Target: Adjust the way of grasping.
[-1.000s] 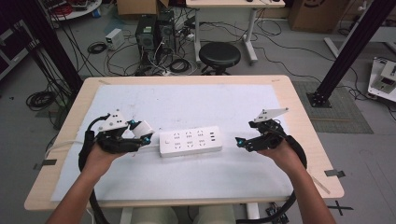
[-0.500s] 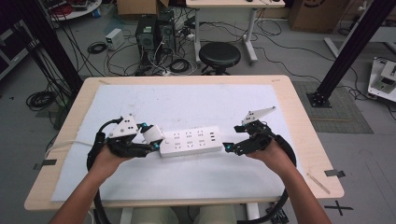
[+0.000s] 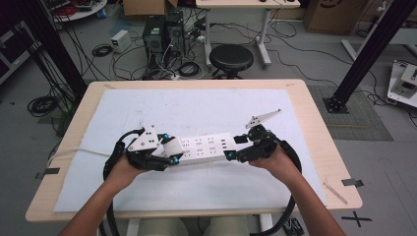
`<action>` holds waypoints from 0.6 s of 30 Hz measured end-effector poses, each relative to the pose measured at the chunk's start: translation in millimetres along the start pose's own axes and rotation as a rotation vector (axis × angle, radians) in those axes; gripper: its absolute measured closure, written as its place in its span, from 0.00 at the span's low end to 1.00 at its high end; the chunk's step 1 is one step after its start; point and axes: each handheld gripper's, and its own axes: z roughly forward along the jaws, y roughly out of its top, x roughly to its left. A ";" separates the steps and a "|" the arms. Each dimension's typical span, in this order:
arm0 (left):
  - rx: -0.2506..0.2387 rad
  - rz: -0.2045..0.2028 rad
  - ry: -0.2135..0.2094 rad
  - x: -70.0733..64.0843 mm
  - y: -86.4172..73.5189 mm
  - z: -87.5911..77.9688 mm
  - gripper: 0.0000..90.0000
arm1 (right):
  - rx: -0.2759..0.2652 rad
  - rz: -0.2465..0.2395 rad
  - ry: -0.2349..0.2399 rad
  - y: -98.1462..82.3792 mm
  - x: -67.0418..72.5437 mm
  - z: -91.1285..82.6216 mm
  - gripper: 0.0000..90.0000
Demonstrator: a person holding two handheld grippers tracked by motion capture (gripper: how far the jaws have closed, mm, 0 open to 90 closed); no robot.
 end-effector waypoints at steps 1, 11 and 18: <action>0.002 0.006 -0.006 -0.8 0.5 1.7 0.47 | 0.000 0.000 0.000 0.0 0.0 0.0 0.27; -0.004 0.079 -0.039 -9.7 6.0 16.6 0.47 | -0.014 0.078 0.124 10.8 5.2 14.2 0.28; -0.008 0.117 -0.046 -13.2 6.2 22.8 0.47 | -0.026 0.144 0.202 15.1 3.4 22.6 0.29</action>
